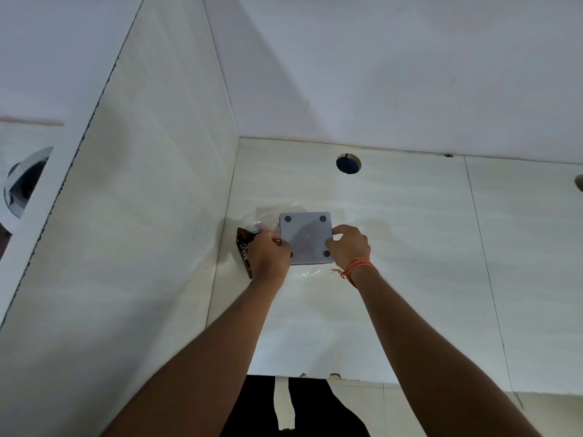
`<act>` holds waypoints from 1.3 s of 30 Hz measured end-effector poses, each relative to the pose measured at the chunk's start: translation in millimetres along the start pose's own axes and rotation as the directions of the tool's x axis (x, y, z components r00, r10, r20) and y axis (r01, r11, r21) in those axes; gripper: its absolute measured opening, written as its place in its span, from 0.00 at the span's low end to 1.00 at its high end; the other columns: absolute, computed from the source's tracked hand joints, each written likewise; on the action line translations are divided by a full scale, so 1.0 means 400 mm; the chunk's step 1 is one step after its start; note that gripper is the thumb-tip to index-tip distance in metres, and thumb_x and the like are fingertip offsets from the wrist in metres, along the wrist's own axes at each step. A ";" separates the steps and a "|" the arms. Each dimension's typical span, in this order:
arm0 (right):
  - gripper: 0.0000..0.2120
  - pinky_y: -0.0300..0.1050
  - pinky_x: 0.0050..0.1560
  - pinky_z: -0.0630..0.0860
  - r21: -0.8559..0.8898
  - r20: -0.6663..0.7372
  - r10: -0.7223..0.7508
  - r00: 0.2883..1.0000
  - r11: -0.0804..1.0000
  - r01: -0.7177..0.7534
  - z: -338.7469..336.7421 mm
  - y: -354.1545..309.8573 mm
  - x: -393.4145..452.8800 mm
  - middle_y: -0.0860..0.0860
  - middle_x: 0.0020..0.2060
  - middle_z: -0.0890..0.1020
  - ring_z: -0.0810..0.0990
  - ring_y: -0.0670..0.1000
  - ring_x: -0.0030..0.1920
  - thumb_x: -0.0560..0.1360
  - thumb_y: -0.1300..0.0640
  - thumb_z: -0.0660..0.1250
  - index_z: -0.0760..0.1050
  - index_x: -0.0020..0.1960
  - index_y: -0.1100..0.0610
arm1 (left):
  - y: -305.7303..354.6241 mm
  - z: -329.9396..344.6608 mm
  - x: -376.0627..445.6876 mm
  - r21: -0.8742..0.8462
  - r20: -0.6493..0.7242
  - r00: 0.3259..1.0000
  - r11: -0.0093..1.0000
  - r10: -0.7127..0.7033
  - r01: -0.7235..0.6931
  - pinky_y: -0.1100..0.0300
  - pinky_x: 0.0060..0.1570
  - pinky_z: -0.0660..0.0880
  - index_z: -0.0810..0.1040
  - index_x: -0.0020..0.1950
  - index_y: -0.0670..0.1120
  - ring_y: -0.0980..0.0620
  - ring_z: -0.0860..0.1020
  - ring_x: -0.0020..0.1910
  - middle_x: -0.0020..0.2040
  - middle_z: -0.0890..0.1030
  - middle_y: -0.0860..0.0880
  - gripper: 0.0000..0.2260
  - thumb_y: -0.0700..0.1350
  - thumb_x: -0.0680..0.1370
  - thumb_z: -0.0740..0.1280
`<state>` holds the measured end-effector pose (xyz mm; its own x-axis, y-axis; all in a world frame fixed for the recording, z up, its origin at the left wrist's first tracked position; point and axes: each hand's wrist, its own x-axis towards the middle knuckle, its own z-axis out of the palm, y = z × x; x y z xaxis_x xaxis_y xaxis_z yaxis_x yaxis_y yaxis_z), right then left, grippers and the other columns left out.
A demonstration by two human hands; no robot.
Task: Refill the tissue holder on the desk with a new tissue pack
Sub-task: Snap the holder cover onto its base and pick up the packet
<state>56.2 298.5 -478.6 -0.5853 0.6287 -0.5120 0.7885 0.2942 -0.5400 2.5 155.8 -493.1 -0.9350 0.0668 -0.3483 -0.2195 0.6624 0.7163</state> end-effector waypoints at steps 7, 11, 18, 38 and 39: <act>0.17 0.45 0.53 0.78 -0.035 0.026 -0.002 1.000 0.999 0.003 0.002 0.012 0.008 0.53 0.56 0.82 0.81 0.55 0.47 0.72 0.59 0.66 0.79 0.60 0.53 | -0.024 0.004 -0.014 0.093 0.040 0.999 0.995 0.015 -0.019 0.51 0.36 0.80 0.80 0.37 0.42 0.46 0.82 0.35 0.34 0.83 0.46 0.05 0.38 0.71 0.65; 0.15 0.46 0.55 0.79 -0.006 0.013 0.014 1.000 1.000 -0.014 0.014 0.017 0.005 0.53 0.57 0.82 0.82 0.55 0.50 0.73 0.57 0.67 0.79 0.59 0.52 | -0.031 0.008 -0.013 0.110 0.012 0.997 0.991 0.073 -0.074 0.49 0.34 0.79 0.79 0.36 0.42 0.47 0.80 0.33 0.33 0.82 0.46 0.09 0.36 0.74 0.61; 0.14 0.39 0.47 0.70 -0.003 -0.003 0.013 1.000 1.000 -0.013 0.024 0.023 0.013 0.54 0.54 0.84 0.79 0.51 0.45 0.74 0.56 0.68 0.79 0.59 0.53 | -0.029 0.010 -0.003 0.107 0.009 0.998 0.992 0.067 -0.067 0.51 0.40 0.81 0.82 0.43 0.40 0.47 0.81 0.39 0.41 0.84 0.45 0.08 0.36 0.77 0.63; 0.10 0.54 0.37 0.83 0.316 0.156 0.204 0.966 0.917 -0.245 0.025 0.036 0.044 0.57 0.52 0.81 0.83 0.61 0.49 0.71 0.59 0.72 0.80 0.53 0.56 | -0.020 -0.014 0.086 0.018 0.322 0.899 0.951 -0.297 0.307 0.47 0.41 0.83 0.79 0.58 0.37 0.38 0.83 0.47 0.47 0.84 0.40 0.13 0.34 0.73 0.69; 0.12 0.54 0.36 0.83 0.355 0.207 0.199 0.958 0.897 -0.264 0.023 0.040 0.046 0.58 0.54 0.80 0.82 0.62 0.51 0.72 0.61 0.71 0.79 0.55 0.57 | -0.003 -0.025 0.089 -0.075 0.406 0.828 0.889 -0.387 0.453 0.44 0.40 0.83 0.75 0.64 0.38 0.39 0.83 0.48 0.48 0.83 0.40 0.18 0.35 0.74 0.68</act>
<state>56.4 308.0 -502.9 -0.4424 0.5118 -0.7364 0.7944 -0.1574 -0.5866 -33.3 149.8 -500.4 -0.5761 0.1014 -0.8111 -0.6392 0.5625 0.5243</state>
